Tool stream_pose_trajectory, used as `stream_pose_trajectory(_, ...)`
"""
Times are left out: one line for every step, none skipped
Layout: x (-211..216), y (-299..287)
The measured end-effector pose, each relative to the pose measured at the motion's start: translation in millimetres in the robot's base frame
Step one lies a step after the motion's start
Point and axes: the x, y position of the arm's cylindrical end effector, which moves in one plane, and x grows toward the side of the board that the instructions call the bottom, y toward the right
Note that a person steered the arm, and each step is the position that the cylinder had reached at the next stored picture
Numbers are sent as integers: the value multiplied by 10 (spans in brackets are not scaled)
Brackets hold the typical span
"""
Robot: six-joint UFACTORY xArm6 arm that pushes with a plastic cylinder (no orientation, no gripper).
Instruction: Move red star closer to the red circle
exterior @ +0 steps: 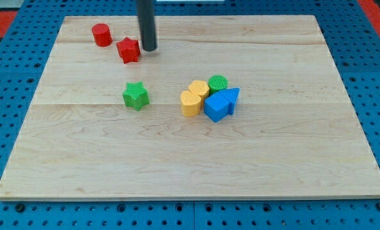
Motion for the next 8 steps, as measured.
stream_pose_trajectory(171, -76)
stream_pose_trajectory(172, -200)
stream_pose_trajectory(184, -420)
stream_pose_trajectory(306, -502)
stream_pose_trajectory(339, -763)
stream_pose_trajectory(340, -1036)
stream_pose_trajectory(361, -1205)
stream_pose_trajectory(391, -1621)
